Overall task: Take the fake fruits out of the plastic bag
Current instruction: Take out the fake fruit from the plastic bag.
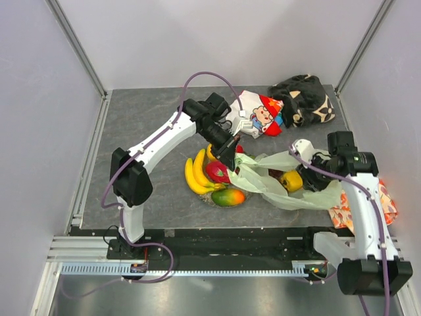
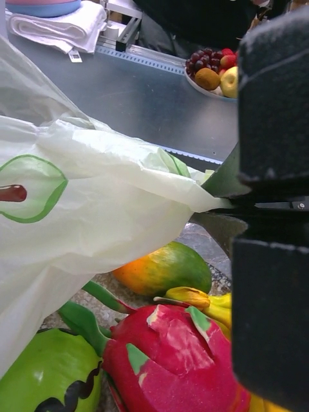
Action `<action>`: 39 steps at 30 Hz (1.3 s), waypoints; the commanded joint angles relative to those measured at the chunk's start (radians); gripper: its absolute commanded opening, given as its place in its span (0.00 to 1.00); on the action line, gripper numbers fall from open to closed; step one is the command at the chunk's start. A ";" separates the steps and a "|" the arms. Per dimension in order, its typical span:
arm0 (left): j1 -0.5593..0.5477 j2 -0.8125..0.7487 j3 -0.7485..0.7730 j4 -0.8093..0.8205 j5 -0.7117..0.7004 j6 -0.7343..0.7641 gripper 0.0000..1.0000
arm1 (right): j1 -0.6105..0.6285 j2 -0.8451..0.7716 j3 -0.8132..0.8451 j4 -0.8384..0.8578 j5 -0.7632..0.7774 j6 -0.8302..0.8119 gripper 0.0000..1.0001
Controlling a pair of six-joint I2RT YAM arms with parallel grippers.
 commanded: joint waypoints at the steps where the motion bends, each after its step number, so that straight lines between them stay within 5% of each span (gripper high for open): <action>1: -0.010 -0.026 0.007 0.007 0.008 0.033 0.02 | -0.004 -0.079 -0.039 -0.190 0.168 -0.284 0.40; 8: -0.040 0.004 0.039 0.031 -0.067 0.033 0.02 | -0.004 -0.165 -0.220 -0.169 0.230 -0.533 0.43; 13: -0.062 0.001 -0.027 0.043 -0.133 0.032 0.02 | -0.004 -0.219 -0.190 -0.063 0.180 -0.515 0.52; 21: -0.068 -0.013 -0.075 0.086 -0.163 0.015 0.02 | -0.003 0.011 -0.059 0.034 -0.031 -0.344 0.61; 39: -0.068 0.040 0.034 0.068 -0.206 0.026 0.02 | 0.003 0.398 -0.047 0.259 -0.064 -0.582 0.84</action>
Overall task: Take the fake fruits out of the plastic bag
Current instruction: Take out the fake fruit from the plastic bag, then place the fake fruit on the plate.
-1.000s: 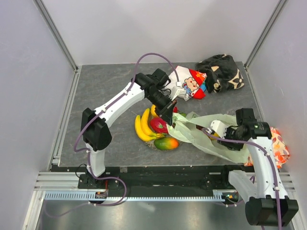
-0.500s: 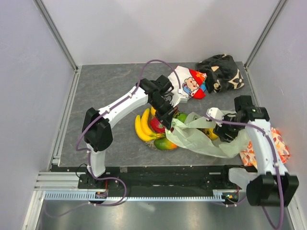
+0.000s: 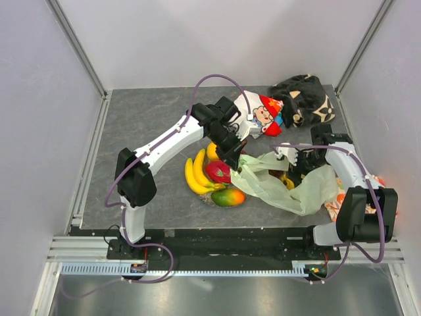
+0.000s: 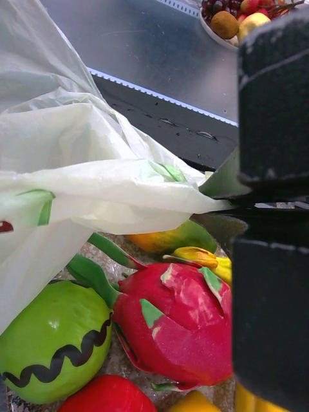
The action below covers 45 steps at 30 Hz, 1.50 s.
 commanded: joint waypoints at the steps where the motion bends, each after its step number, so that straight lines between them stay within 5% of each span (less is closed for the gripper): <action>1: -0.004 0.014 0.024 0.000 -0.013 0.025 0.02 | 0.005 0.050 0.011 0.084 -0.036 -0.096 0.84; 9: -0.004 0.031 0.044 -0.006 -0.035 0.031 0.02 | 0.024 0.182 0.026 0.092 -0.036 -0.156 0.82; 13: -0.004 0.045 0.062 -0.007 -0.038 0.031 0.02 | 0.025 0.191 0.071 0.095 -0.048 -0.108 0.49; 16: -0.004 0.063 0.100 -0.006 -0.036 0.031 0.02 | 0.013 0.125 0.172 0.048 -0.068 -0.056 0.34; 24: -0.004 0.155 0.336 0.043 -0.024 -0.035 0.02 | 0.010 -0.011 0.440 -0.106 -0.163 0.198 0.31; 35: -0.004 0.289 0.697 0.261 -0.093 -0.204 0.02 | -0.045 -0.041 0.704 0.021 -0.162 0.574 0.30; 36: -0.004 0.295 0.706 0.264 -0.099 -0.207 0.07 | -0.044 -0.047 0.724 0.040 -0.155 0.609 0.31; 37: -0.004 0.291 0.709 0.266 -0.133 -0.213 0.33 | -0.045 -0.053 0.767 0.052 -0.152 0.637 0.30; 40: 0.006 0.234 0.685 0.252 -0.193 -0.220 0.63 | -0.042 -0.064 0.883 0.064 -0.200 0.737 0.30; 45: 0.071 0.052 0.584 0.250 -0.240 -0.217 0.70 | 0.081 -0.050 0.976 0.015 -0.281 0.934 0.32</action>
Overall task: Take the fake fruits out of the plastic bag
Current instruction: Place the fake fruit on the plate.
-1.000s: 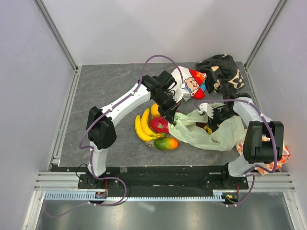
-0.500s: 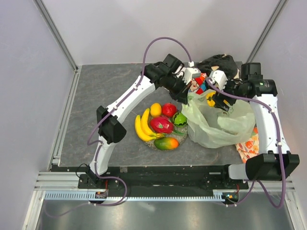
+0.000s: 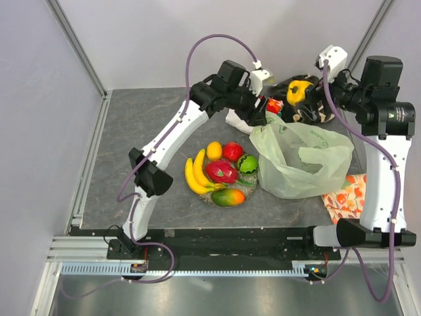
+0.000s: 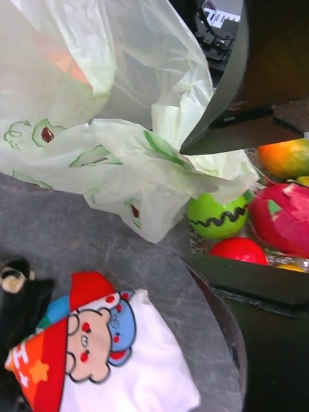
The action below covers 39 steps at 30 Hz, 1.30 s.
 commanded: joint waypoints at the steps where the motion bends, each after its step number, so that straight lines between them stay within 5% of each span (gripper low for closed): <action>1: 0.069 -0.250 -0.081 0.030 -0.080 -0.026 0.71 | 0.121 -0.020 0.035 -0.013 -0.121 0.228 0.32; 11: 0.259 -0.502 -0.382 -0.007 -0.137 0.029 0.70 | 0.562 0.004 -0.297 -0.066 -0.060 -0.025 0.30; 19: 0.290 -0.608 -0.481 -0.025 -0.171 0.097 0.69 | 0.590 0.104 -0.475 0.031 -0.063 0.010 0.28; 27: 0.334 -0.665 -0.584 -0.039 -0.188 0.118 0.69 | 0.669 0.237 -0.407 0.144 0.009 0.082 0.29; 32: 0.366 -0.668 -0.589 -0.040 -0.180 0.111 0.70 | 0.728 0.302 -0.343 0.283 0.104 0.263 0.29; 39: 0.399 -0.674 -0.603 -0.039 -0.163 0.109 0.69 | 0.736 0.446 -0.159 0.302 0.285 0.173 0.30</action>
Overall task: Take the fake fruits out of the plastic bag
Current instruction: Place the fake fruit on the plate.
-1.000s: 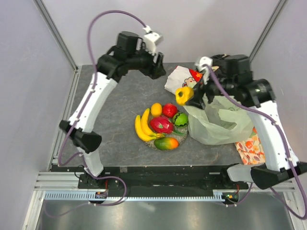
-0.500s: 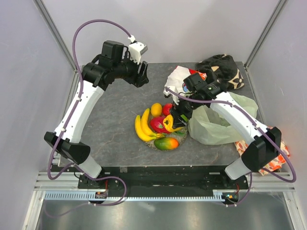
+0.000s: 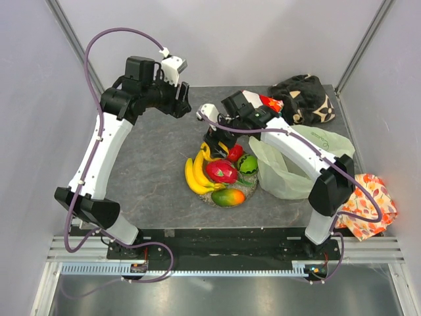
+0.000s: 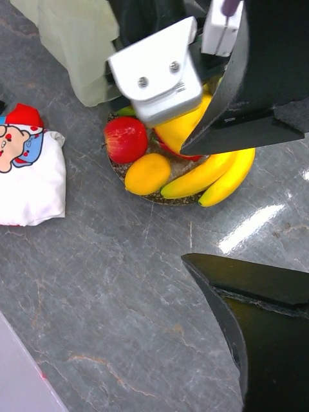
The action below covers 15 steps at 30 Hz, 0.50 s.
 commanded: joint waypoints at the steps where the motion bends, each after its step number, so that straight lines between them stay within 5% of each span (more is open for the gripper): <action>1: 0.020 -0.041 -0.023 0.001 0.010 0.025 0.69 | -0.004 0.071 0.129 0.074 0.153 -0.030 0.30; 15: 0.060 -0.041 -0.043 0.000 0.032 0.020 0.69 | -0.004 0.184 0.135 0.051 0.167 -0.067 0.36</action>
